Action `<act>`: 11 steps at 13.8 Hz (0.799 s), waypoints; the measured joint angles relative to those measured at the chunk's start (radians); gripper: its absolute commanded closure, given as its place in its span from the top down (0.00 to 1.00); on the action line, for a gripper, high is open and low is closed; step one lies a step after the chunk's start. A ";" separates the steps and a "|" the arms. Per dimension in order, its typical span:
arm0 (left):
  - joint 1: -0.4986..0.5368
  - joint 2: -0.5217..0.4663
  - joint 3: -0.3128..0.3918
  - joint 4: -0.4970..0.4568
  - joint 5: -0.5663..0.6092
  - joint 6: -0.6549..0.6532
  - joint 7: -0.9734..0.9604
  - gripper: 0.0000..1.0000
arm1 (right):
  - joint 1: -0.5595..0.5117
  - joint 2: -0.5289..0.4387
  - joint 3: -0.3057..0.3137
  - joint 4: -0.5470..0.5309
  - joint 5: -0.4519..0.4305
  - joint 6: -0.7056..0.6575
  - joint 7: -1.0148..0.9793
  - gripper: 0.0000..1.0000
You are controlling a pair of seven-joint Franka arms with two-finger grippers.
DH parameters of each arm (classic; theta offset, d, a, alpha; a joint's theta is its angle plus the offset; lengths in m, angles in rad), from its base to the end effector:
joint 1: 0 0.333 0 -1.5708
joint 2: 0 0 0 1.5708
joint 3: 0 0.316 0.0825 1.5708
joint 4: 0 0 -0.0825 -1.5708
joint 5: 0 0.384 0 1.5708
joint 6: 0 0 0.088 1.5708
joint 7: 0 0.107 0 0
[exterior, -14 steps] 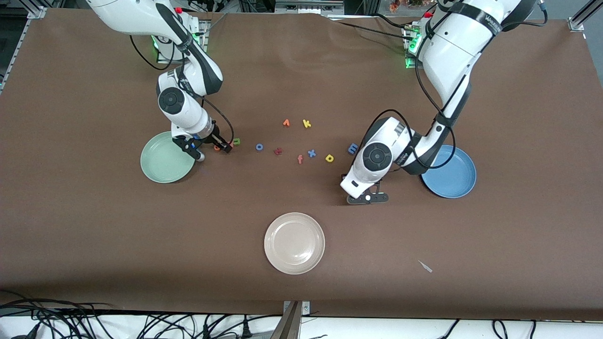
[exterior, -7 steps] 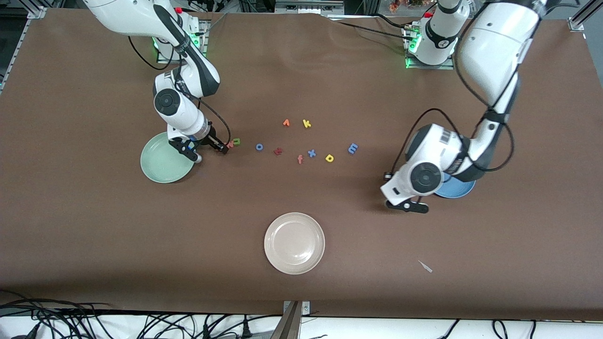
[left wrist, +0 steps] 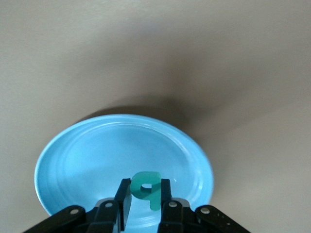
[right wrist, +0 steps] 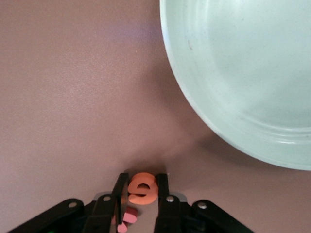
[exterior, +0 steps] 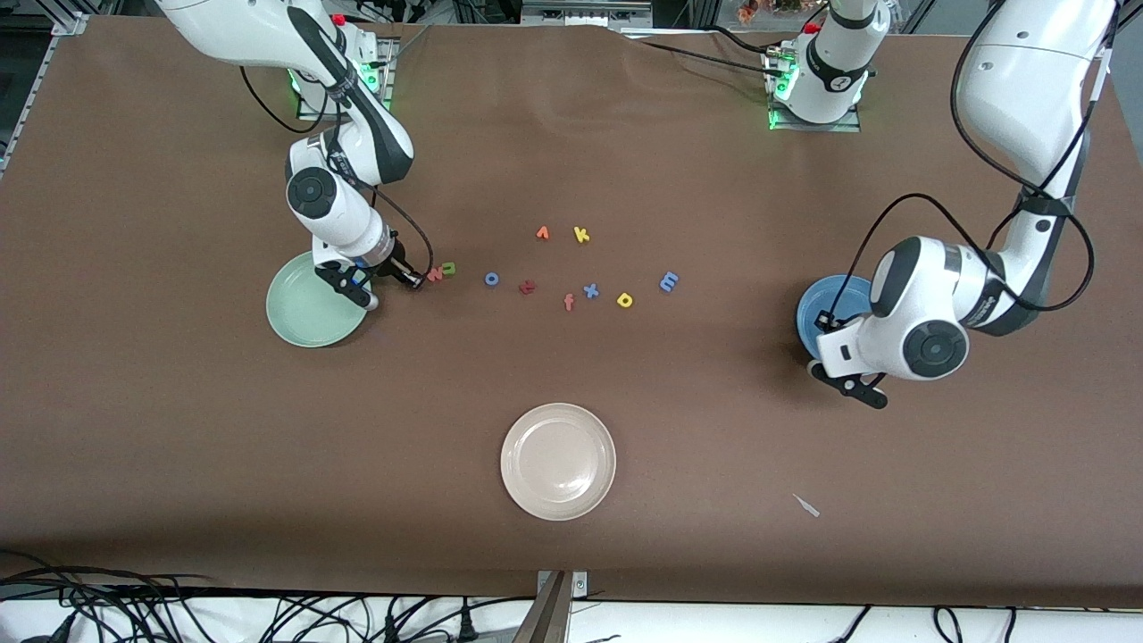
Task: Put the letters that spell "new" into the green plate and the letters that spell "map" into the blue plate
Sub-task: 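Drop the orange e and teal letter onto the green and blue plates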
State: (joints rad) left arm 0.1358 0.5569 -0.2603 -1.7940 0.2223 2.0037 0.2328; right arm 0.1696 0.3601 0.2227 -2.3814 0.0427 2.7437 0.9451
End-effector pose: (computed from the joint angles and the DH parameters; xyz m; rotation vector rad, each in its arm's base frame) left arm 0.6147 -0.0547 0.2253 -2.9912 0.7140 0.5014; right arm 0.4641 0.1959 0.1758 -2.9209 0.9137 0.0784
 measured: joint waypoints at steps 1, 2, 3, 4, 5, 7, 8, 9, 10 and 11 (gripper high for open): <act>0.022 -0.038 0.000 -0.085 0.000 0.091 0.006 0.18 | 0.000 0.000 0.000 0.000 0.000 0.000 -0.002 0.09; 0.042 -0.074 0.000 -0.171 0.000 0.179 0.010 0.65 | 0.000 -0.001 0.000 0.001 0.000 0.000 -0.008 0.09; 0.058 -0.103 0.000 -0.247 0.000 0.257 0.011 1.00 | 0.000 -0.006 -0.001 0.005 0.000 -0.003 -0.016 0.09; 0.070 -0.122 0.000 -0.300 0.000 0.307 0.011 1.00 | -0.001 -0.017 -0.003 0.014 -0.001 -0.024 -0.031 0.09; 0.078 -0.134 0.000 -0.323 0.000 0.322 0.011 1.00 | -0.001 -0.032 -0.009 0.034 -0.001 -0.076 -0.058 0.09; 0.081 -0.148 -0.018 -0.305 0.000 0.270 0.010 1.00 | -0.004 -0.073 -0.045 0.098 -0.001 -0.226 -0.147 0.09; 0.081 -0.155 -0.039 -0.282 0.000 0.226 0.005 1.00 | -0.010 -0.091 -0.071 0.132 -0.001 -0.296 -0.215 0.10; 0.081 -0.161 -0.064 -0.264 0.000 0.198 -0.006 1.00 | -0.019 -0.104 -0.102 0.162 -0.001 -0.350 -0.293 0.10; 0.081 -0.165 -0.094 -0.253 0.000 0.185 -0.022 1.00 | -0.030 -0.112 -0.135 0.184 -0.001 -0.386 -0.373 0.14; 0.081 -0.168 -0.126 -0.250 -0.003 0.180 -0.042 1.00 | -0.042 -0.114 -0.166 0.195 -0.001 -0.404 -0.448 0.37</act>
State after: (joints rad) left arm 0.2167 0.3891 -0.3860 -2.0445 0.2196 2.1834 0.1906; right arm 0.1281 0.2459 0.0565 -2.1859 0.0416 2.3395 0.4973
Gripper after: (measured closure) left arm 0.004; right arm 0.718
